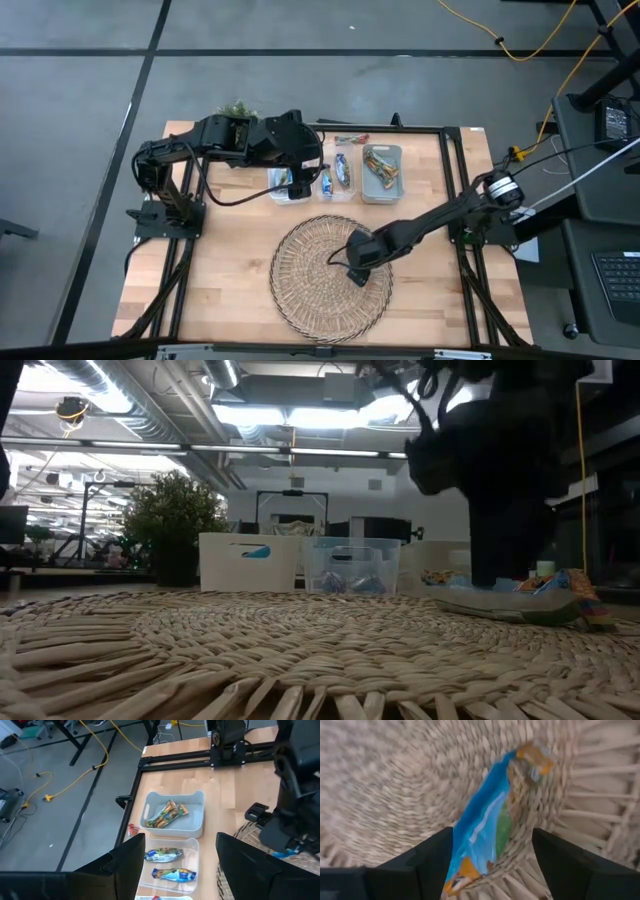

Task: Pick and place Granola Bars by type
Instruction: Put the yellow granola bar into the gray bin

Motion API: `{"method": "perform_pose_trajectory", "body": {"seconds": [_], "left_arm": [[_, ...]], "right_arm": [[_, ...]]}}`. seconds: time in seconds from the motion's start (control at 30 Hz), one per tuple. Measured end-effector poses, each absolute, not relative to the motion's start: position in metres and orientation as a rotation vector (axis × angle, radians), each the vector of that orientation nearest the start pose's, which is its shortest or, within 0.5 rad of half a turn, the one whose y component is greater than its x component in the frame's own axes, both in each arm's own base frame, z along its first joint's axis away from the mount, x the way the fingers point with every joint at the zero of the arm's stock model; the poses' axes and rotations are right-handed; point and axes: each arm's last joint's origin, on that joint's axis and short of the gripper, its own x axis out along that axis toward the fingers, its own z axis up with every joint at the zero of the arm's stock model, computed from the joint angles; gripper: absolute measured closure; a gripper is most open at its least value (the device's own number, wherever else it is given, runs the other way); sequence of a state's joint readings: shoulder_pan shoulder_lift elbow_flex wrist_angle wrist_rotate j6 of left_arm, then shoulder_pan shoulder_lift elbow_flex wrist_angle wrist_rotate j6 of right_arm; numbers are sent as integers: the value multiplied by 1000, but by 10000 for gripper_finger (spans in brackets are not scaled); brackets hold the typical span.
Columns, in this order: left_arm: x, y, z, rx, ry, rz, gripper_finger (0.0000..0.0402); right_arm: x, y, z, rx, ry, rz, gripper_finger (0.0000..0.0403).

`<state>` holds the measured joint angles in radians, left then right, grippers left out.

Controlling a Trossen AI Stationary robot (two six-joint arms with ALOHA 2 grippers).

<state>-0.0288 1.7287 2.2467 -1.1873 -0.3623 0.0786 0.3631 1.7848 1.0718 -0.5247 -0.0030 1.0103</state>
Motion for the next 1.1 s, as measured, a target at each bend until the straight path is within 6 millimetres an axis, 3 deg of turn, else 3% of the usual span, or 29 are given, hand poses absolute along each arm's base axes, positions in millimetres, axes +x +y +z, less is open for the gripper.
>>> {"method": "perform_pose_trajectory", "body": {"seconds": [0.27, 0.4, 0.63, 0.77, 0.93, 1.1], "left_arm": [[319, 1, 479, 188, 671, 284, 167], [319, 0, 479, 188, 671, 283, 167], [319, 1, 479, 188, 671, 283, 167], [319, 1, 479, 188, 671, 283, 167], [319, 1, 479, 188, 671, 284, 167], [319, 1, 478, 189, 677, 283, 167]], "right_arm": [[314, 118, 144, 640, 1265, -336, 150], [314, 118, 144, 640, 1266, -335, 211], [313, 119, 144, 634, 1282, -301, 359], [312, 119, 148, 622, 1284, -279, 370], [301, 113, 175, 594, 1225, -316, 353], [271, 102, 240, 513, 991, -412, 371]]}}
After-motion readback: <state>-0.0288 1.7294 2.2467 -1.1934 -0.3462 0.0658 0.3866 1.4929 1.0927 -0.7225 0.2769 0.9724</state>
